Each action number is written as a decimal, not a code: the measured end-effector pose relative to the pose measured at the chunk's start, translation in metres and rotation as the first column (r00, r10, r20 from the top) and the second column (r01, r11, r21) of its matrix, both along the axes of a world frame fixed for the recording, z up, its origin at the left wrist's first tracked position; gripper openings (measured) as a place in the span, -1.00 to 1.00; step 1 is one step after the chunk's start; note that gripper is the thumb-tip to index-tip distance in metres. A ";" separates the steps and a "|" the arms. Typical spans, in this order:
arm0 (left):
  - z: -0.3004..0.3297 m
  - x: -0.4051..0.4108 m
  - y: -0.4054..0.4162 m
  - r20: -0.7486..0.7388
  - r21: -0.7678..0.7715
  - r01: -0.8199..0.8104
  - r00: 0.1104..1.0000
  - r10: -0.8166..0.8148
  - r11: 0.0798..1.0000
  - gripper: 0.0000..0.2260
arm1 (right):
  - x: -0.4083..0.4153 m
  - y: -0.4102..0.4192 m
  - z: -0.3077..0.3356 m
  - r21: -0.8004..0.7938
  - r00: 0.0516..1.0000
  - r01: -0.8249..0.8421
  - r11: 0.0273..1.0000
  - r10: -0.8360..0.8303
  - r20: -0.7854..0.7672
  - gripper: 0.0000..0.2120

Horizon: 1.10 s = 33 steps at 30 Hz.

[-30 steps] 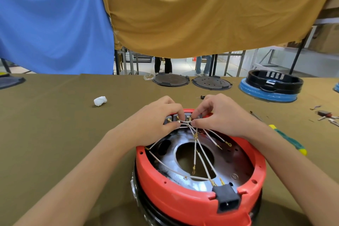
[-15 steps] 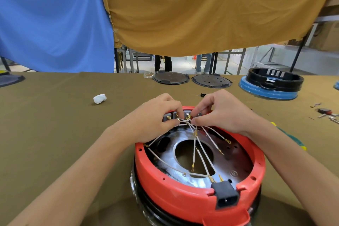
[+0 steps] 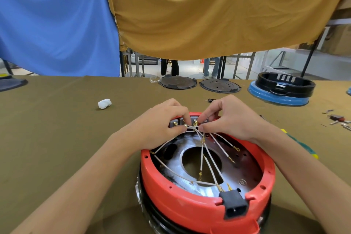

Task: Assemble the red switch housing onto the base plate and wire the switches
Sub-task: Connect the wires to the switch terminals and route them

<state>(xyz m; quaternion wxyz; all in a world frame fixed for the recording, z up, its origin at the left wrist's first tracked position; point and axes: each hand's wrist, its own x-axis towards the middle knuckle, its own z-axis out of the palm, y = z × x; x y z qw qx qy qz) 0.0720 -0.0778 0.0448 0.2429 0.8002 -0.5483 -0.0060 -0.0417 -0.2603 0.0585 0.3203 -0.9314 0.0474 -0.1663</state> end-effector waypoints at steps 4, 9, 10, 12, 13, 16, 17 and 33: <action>0.000 0.001 0.000 0.001 0.005 -0.003 1.000 0.003 1.000 -0.94 | -0.001 0.000 0.001 0.047 1.000 0.008 0.999 -0.009 0.006 -0.91; 0.000 0.001 0.000 0.000 0.005 -0.003 1.000 0.003 1.000 -0.94 | 0.000 0.001 0.001 0.037 1.000 0.009 0.999 -0.008 -0.009 -0.92; 0.000 0.001 0.000 0.000 0.004 -0.002 1.000 0.002 1.000 -0.94 | 0.000 0.001 0.001 0.032 1.000 0.008 0.999 -0.008 -0.012 -0.92; 0.000 0.001 -0.001 0.001 0.003 0.000 1.000 0.000 1.000 -0.95 | 0.000 0.001 0.001 0.016 1.000 0.005 1.000 -0.005 -0.017 -0.92; 0.000 0.002 -0.001 0.000 0.002 0.001 1.000 -0.001 1.000 -0.95 | 0.000 0.001 0.001 0.011 1.000 0.003 1.000 -0.003 -0.016 -0.92; 0.000 0.002 -0.001 -0.001 0.002 0.002 1.000 -0.002 1.000 -0.94 | 0.000 0.001 0.000 0.007 1.000 -0.003 1.000 0.003 -0.011 -0.92; 0.000 0.002 -0.001 -0.001 0.003 0.003 1.000 -0.003 1.000 -0.94 | 0.001 0.000 0.000 0.007 1.000 -0.004 1.000 0.004 -0.011 -0.92; 0.000 0.002 0.000 -0.006 -0.008 0.011 1.000 -0.011 1.000 -0.93 | 0.001 0.000 0.000 -0.001 1.000 -0.012 1.000 0.012 0.006 -0.91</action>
